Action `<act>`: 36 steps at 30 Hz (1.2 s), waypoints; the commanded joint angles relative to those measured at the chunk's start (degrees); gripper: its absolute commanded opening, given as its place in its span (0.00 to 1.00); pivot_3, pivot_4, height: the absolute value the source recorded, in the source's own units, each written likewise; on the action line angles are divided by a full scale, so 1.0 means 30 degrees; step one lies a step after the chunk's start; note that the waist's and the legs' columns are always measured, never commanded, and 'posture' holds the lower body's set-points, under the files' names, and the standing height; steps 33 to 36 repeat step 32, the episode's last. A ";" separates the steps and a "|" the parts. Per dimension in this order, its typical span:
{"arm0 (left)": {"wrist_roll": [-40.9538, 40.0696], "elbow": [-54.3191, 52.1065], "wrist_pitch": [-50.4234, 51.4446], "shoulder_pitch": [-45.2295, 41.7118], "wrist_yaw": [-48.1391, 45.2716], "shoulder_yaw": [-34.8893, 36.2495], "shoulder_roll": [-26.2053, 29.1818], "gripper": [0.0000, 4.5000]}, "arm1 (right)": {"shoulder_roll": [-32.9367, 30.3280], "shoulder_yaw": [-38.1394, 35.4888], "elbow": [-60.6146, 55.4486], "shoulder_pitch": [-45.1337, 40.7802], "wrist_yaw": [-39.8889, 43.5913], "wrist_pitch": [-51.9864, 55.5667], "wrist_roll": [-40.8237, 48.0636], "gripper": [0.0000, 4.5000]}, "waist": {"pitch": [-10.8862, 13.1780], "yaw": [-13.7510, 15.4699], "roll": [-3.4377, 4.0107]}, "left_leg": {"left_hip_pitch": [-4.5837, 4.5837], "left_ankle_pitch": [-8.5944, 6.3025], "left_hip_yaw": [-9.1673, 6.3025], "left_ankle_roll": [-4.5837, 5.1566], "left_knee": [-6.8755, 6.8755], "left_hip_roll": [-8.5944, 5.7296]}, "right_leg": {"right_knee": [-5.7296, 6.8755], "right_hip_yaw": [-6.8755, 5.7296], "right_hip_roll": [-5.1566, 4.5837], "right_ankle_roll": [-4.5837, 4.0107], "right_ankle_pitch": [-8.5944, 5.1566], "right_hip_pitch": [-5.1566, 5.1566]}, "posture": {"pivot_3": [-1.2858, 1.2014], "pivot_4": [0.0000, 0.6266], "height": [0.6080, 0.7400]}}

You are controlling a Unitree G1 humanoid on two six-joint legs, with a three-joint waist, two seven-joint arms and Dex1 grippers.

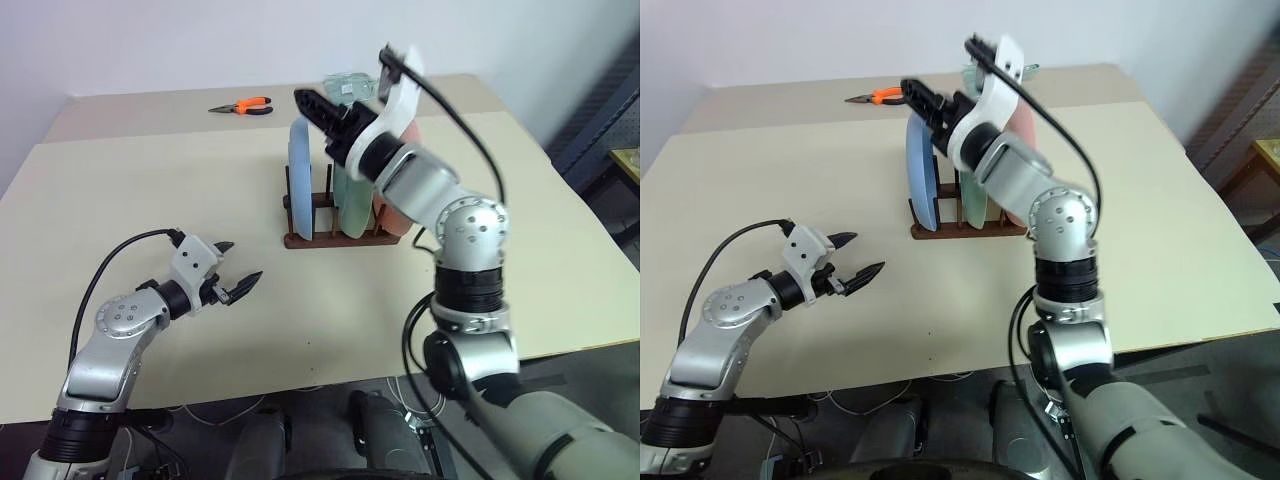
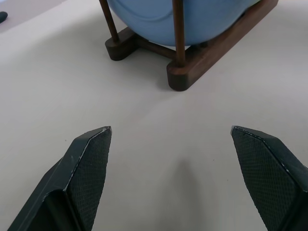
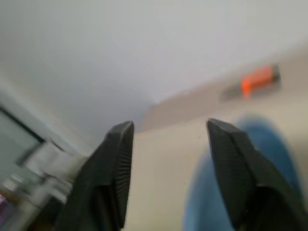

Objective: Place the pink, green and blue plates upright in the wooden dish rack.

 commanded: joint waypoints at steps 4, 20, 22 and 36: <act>0.0210 -0.0787 -0.0175 0.0042 0.0072 -0.0388 -0.0211 0.91 | -0.5797 -0.1289 -0.4087 0.0460 0.7475 -0.1503 -0.2005 0.54 | -0.0005 0.0155 -0.0024 | -0.0003 0.0000 -0.0002 0.0000 0.0002 0.0001 | -0.0009 -0.0001 -0.0002 0.0002 -0.0002 0.0008 | 0.52 0.24 1.00; 0.1112 0.2007 -0.2375 0.0065 0.1542 -0.0188 -0.1726 0.91 | -1.2824 -0.4449 0.0791 1.6758 1.6961 -0.8532 -1.0452 0.54 | -0.0004 0.0433 -0.0017 | 0.0069 -0.0029 0.0114 0.0044 0.0063 -0.0028 | -0.0046 0.0014 -0.0093 0.0088 -0.0064 0.0106 | 0.52 0.24 1.00; 0.1102 0.2144 -0.2461 0.0059 0.1537 0.0013 -0.1571 0.91 | -1.2070 -0.4367 0.1929 1.6289 1.6860 -0.9381 -1.0812 0.54 | -0.0001 0.0534 -0.0022 | 0.0063 -0.0029 0.0106 0.0043 0.0070 -0.0030 | -0.0048 0.0012 -0.0095 0.0088 -0.0064 0.0110 | 0.52 0.24 1.00; 0.1388 0.1913 -0.2511 0.0362 0.1858 0.0085 -0.1430 0.91 | -1.0884 -0.3358 0.4488 1.5551 1.7201 -1.1784 -1.2789 0.54 | 0.0002 0.0592 -0.0032 | 0.0060 -0.0028 0.0086 0.0041 0.0080 -0.0051 | -0.0052 0.0008 -0.0107 0.0089 -0.0060 0.0127 | 0.52 0.24 1.00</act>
